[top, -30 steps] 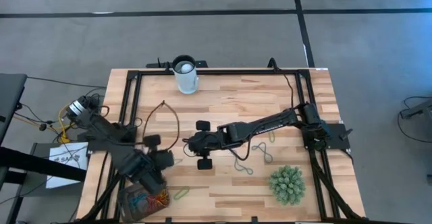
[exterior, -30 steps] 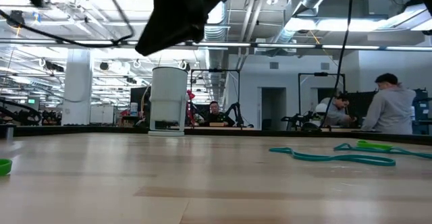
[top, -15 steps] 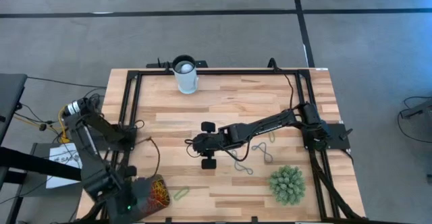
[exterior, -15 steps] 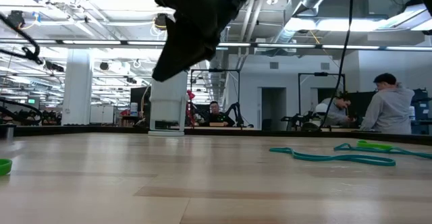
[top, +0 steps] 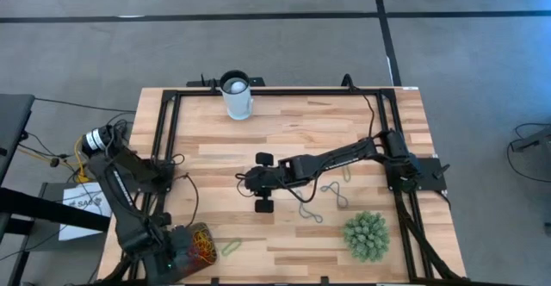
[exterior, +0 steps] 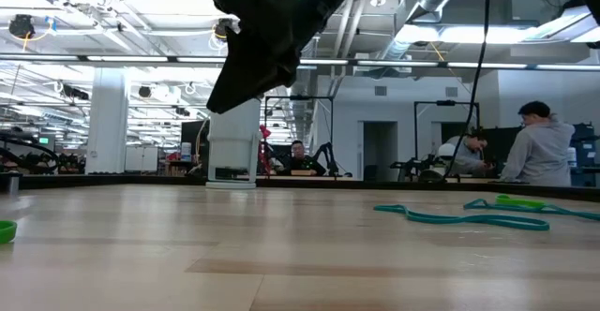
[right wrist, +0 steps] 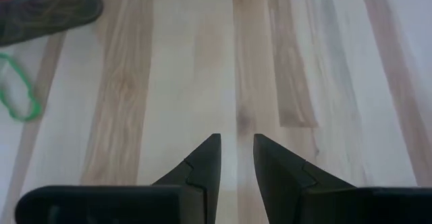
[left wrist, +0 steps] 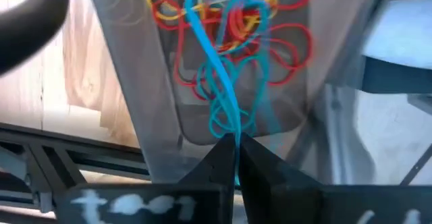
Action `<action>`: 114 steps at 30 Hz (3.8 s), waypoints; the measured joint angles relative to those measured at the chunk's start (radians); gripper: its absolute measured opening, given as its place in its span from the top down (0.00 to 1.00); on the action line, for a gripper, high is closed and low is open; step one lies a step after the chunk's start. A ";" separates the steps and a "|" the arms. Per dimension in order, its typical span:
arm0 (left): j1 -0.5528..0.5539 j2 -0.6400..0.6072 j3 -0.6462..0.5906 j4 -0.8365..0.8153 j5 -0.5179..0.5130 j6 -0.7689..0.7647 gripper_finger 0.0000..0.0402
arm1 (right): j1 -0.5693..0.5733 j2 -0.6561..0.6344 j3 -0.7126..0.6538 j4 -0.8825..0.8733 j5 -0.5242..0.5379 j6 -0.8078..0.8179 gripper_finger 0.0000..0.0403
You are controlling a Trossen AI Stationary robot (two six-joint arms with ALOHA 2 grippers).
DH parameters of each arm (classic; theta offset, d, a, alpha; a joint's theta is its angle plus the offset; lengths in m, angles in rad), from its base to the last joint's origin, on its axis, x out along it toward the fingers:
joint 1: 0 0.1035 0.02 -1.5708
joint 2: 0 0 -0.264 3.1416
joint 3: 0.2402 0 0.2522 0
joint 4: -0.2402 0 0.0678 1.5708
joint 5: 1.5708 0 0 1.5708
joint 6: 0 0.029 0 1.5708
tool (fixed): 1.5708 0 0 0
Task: Pick and place items into bin
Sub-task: Put the blue rubber band into the black bin
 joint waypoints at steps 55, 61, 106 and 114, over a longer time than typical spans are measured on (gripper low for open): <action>0.312 -0.002 0.195 -0.066 -0.454 0.616 0.81 | 0.076 -0.005 0.001 -0.154 -0.198 0.063 0.79; 0.370 -0.002 0.196 0.087 -0.680 0.870 0.81 | 0.080 -0.100 0.001 -0.493 -0.069 0.151 0.79; 1.038 0.016 -0.326 1.233 -0.020 1.620 0.82 | 0.103 -0.558 -0.914 -0.076 -0.017 0.707 0.79; 1.039 0.018 -0.326 1.232 -0.037 1.621 0.82 | 0.105 -0.534 -0.908 -0.097 -0.070 0.746 0.79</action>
